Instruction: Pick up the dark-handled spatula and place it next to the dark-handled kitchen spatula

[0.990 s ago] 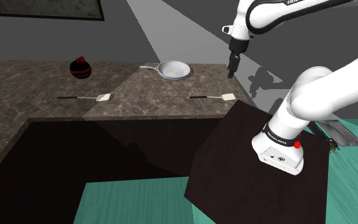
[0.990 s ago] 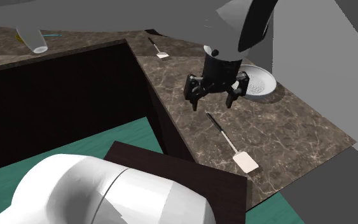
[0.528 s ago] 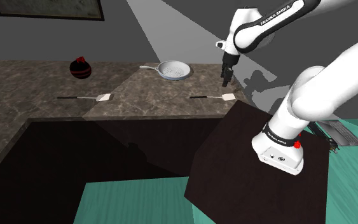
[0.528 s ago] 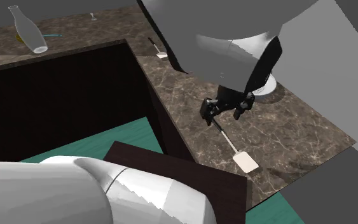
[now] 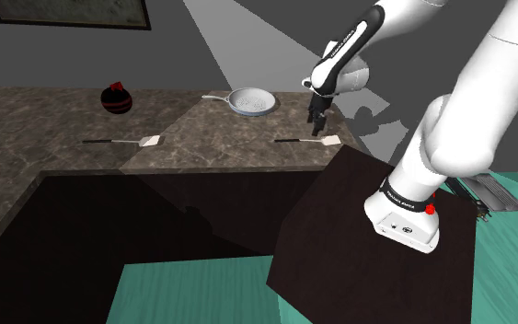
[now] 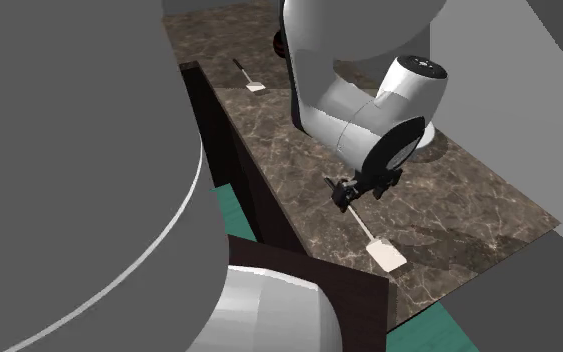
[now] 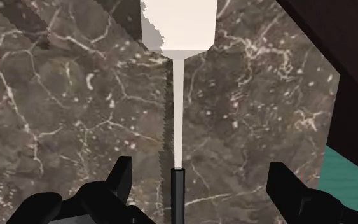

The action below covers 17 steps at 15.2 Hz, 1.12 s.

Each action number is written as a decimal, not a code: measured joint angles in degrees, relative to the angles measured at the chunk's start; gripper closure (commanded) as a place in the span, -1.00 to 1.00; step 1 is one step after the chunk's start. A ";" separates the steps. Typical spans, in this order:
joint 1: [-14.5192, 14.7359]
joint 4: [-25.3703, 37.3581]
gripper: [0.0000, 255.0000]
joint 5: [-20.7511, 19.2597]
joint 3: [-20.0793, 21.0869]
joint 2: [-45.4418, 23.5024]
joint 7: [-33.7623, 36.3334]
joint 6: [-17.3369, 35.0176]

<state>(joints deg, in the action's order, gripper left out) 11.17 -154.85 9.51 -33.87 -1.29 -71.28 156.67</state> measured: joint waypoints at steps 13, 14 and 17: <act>-6.52 4.83 -1.00 25.81 10.90 -14.49 -22.10 6.96; -6.53 4.85 -1.00 25.84 10.92 -14.51 -22.12 6.96; -6.54 4.85 1.00 25.86 10.94 -14.52 -22.14 6.97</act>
<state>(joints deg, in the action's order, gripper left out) 4.63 -150.00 35.37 -22.94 -15.81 -93.41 163.65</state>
